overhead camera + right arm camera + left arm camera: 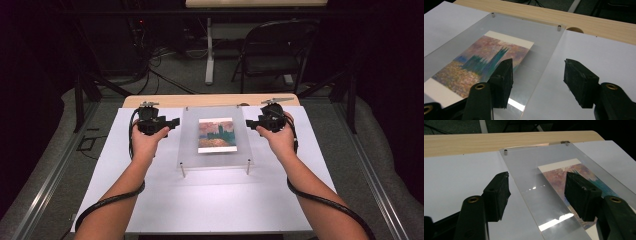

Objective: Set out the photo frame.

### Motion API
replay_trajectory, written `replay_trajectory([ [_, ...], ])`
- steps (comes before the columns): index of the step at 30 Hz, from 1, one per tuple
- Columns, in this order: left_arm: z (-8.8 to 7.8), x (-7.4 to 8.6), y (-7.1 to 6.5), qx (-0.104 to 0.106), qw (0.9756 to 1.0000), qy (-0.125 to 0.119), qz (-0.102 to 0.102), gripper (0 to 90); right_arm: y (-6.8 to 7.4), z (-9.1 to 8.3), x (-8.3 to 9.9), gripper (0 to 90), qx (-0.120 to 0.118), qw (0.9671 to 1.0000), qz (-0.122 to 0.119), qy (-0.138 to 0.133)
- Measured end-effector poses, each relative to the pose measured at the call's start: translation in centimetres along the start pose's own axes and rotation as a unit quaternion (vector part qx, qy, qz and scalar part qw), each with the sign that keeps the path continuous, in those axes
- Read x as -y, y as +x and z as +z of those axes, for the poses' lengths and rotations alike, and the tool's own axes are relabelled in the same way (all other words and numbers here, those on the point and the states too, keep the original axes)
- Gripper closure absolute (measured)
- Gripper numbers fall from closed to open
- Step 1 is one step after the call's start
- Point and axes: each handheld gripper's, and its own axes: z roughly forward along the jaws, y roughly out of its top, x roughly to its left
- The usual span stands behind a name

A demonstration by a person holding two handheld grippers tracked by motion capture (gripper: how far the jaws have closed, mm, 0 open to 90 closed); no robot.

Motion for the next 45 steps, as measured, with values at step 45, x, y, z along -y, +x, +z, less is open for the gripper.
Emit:
replay_trajectory([
  [45,9.2,2.4,1.7,0.028,0.9955,0.061,-0.068,37.3,-1.5,7.8,0.8,38.5,-0.037,0.9959,0.071,0.042],
])
